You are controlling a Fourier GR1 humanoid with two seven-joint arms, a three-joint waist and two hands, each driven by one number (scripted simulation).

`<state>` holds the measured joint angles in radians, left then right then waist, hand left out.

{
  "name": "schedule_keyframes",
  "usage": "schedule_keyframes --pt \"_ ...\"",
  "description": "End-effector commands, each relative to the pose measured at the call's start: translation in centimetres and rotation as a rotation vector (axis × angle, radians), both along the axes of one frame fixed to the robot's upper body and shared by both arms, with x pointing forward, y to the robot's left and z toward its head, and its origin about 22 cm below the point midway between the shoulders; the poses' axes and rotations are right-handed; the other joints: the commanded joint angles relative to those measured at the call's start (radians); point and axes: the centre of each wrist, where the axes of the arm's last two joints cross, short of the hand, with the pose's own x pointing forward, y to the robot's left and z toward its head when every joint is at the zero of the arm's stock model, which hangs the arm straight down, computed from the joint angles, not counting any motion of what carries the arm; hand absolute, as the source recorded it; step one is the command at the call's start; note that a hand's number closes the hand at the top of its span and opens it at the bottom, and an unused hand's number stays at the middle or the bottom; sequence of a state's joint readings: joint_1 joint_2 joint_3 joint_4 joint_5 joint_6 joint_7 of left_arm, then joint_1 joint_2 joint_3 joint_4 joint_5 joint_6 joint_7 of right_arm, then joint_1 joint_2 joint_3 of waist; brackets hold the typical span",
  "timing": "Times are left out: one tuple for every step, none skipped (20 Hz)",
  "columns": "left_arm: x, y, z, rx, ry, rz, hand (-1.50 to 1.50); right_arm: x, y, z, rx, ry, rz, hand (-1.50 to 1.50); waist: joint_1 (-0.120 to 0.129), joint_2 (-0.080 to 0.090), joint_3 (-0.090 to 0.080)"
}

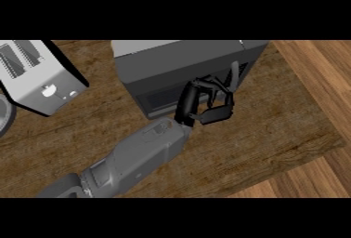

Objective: Pick up the milk, place it into the microwave and close the microwave

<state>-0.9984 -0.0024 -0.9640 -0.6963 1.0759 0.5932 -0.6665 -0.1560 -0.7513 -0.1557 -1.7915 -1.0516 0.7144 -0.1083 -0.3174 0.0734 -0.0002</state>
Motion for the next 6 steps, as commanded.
schedule_keyframes --pt "1.07 3.74 -3.75 0.034 0.159 0.24 -1.5 -0.48 -0.42 0.15 -0.005 0.011 -0.015 -1.5 0.035 0.005 -0.002" --pt "1.12 3.67 -3.63 0.031 0.167 0.242 -1.5 -0.72 -0.62 0.05 -0.006 0.015 -0.01 -1.5 0.024 0.001 -0.001" --pt "1.2 3.78 -3.69 0.028 0.156 0.234 -1.5 -0.81 -0.72 0.25 -0.014 0.017 -0.023 -1.5 0.038 0.001 -0.003" --pt "1.28 3.47 -3.29 0.031 0.153 0.224 -1.5 -0.86 -0.54 0.3 -0.018 0.022 -0.005 -1.5 0.035 0.001 -0.002" --pt "1.24 3.61 -3.49 0.028 0.158 0.23 -1.5 -1.08 -0.68 0.03 -0.006 0.03 -0.022 -1.5 0.036 -0.003 -0.002" --pt "1.24 3.61 -3.54 0.031 0.154 0.217 -1.5 -1.15 -0.58 0.14 -0.018 0.026 -0.009 -1.5 0.048 -0.003 -0.002"
